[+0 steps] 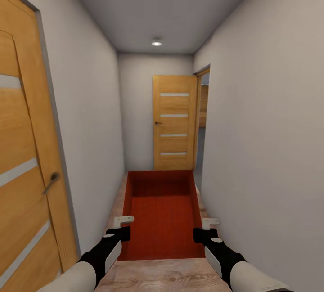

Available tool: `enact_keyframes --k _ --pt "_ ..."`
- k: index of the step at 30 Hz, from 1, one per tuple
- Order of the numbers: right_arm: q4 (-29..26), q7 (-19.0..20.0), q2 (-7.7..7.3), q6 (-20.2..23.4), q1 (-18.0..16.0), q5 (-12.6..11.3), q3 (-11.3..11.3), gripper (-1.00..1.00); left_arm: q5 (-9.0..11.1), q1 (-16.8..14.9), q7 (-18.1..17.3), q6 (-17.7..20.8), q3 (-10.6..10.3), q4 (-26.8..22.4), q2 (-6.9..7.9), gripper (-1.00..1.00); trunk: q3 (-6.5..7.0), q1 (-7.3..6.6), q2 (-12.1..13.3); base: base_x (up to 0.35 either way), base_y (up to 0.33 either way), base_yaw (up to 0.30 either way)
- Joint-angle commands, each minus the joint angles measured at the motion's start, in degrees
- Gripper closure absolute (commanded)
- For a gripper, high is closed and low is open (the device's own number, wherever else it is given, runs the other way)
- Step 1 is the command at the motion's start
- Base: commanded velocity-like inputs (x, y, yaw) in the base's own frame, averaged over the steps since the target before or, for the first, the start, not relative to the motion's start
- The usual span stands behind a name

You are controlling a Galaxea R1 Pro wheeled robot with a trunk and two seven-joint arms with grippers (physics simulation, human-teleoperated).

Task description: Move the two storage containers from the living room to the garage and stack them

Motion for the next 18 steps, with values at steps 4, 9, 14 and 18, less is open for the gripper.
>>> enact_keyframes --k 4,9,14,18 --pt "0.2 -0.49 -0.07 -0.21 0.01 -0.61 -0.04 1.0 -0.69 -0.05 1.6 -1.55 1.04 -0.56 1.34 1.0 -0.03 0.05 -0.04 0.298 0.0 0.0" --pt "0.2 -0.49 -0.12 -0.2 0.01 -0.6 -0.04 1.0 -0.69 -0.06 1.6 -1.54 1.07 -0.56 1.36 1.0 -0.03 0.05 -0.04 0.319 0.0 0.0" --pt "0.18 -0.49 -0.15 -0.2 0.01 -0.61 -0.04 1.0 -0.69 -0.04 1.6 -1.54 1.08 -0.56 1.36 1.0 -0.03 0.05 -0.04 0.322 0.0 0.0" --pt "0.12 -0.53 -0.15 -0.21 0.01 -0.62 -0.04 1.0 -0.69 -0.04 1.6 -1.55 1.08 -0.56 1.36 1.0 -0.03 0.05 -0.04 0.322 0.0 0.0"
